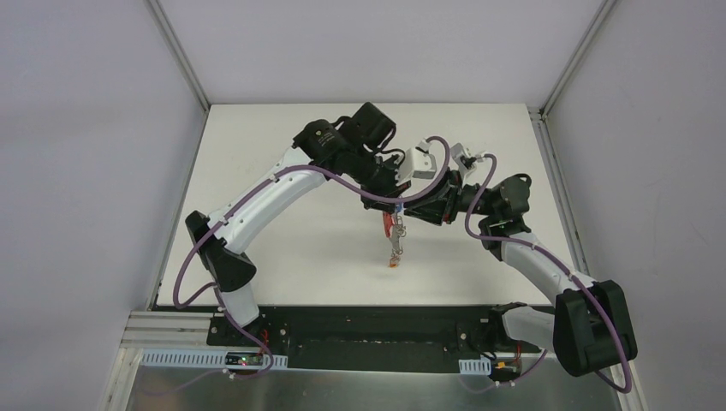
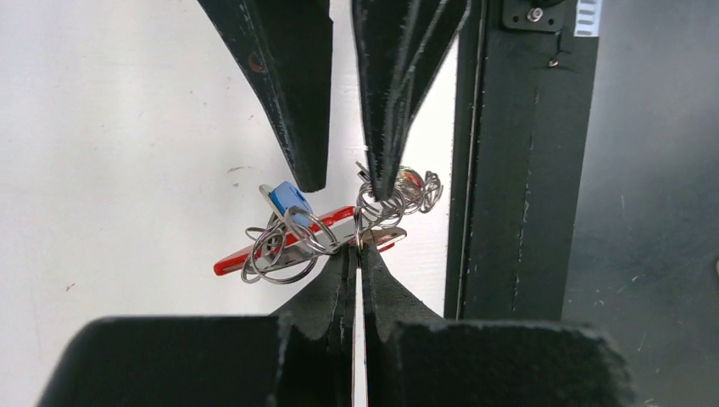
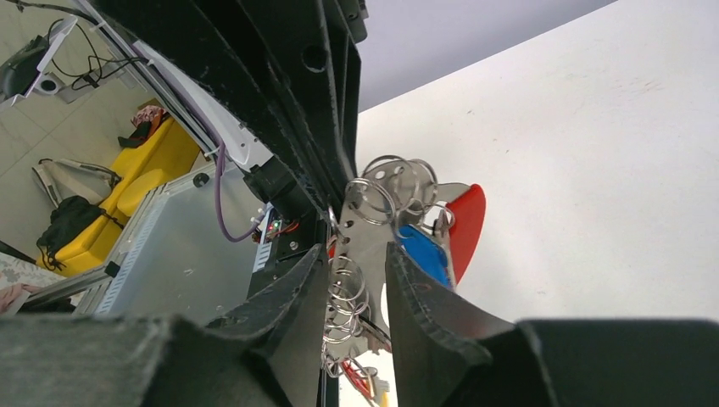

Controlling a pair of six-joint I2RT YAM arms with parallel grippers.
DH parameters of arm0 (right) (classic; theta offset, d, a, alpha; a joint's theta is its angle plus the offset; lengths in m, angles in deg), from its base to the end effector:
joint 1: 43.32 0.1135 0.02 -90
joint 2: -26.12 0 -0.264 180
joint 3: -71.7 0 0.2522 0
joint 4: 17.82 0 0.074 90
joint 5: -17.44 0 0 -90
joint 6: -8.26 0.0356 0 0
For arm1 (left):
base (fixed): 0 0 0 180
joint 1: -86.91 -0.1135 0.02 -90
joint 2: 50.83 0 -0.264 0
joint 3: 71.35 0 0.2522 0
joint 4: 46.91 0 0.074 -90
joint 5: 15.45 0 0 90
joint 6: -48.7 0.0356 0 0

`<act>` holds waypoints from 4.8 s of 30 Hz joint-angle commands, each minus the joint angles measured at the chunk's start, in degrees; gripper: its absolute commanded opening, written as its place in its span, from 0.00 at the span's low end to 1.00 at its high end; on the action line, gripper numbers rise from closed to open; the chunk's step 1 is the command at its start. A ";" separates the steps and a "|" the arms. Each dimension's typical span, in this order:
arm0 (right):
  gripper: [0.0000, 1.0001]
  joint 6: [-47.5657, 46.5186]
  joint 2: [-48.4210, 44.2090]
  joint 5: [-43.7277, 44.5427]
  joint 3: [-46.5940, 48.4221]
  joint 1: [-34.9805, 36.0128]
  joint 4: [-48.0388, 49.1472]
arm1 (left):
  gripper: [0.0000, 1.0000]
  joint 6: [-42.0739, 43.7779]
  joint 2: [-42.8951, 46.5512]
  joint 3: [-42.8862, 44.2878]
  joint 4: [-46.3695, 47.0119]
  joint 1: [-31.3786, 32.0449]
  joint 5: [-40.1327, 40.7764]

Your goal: Put the keys on the keyring

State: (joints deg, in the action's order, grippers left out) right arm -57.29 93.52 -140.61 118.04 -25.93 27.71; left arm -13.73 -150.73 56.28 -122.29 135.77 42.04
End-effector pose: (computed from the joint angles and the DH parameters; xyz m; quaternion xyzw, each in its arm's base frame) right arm 0.2128 0.1013 0.3028 -0.4420 0.4767 0.5317 0.5429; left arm 0.2216 -0.2827 0.4140 0.6332 0.6408 -0.3206 0.2926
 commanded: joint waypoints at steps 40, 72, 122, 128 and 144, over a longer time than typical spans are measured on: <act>0.09 -7.95 -2.80 -4.73 2.86 3.72 -2.64 | 0.00 -4.21 -8.35 12.76 -9.36 1.76 -1.57; 0.00 3.50 -1.65 -1.21 2.32 0.40 6.99 | 0.05 -6.73 -2.92 -1.80 2.01 -7.56 -27.56; 0.00 5.76 -1.74 -1.25 1.96 -0.64 9.49 | 0.00 -10.49 -6.90 -2.97 4.92 -8.70 -33.94; 0.00 6.48 -1.74 -1.29 1.70 -0.68 10.76 | 0.00 -11.59 -7.01 -4.64 6.38 -8.70 -34.90; 0.00 7.39 -1.91 -1.21 1.13 -0.75 12.65 | 0.00 -12.50 -7.87 -7.18 8.62 -8.62 -39.79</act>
State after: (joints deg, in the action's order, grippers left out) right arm -50.63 92.42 -143.12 118.24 -26.78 34.73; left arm -26.93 -158.20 50.16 -115.83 126.92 6.15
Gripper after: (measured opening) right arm 0.008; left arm 0.006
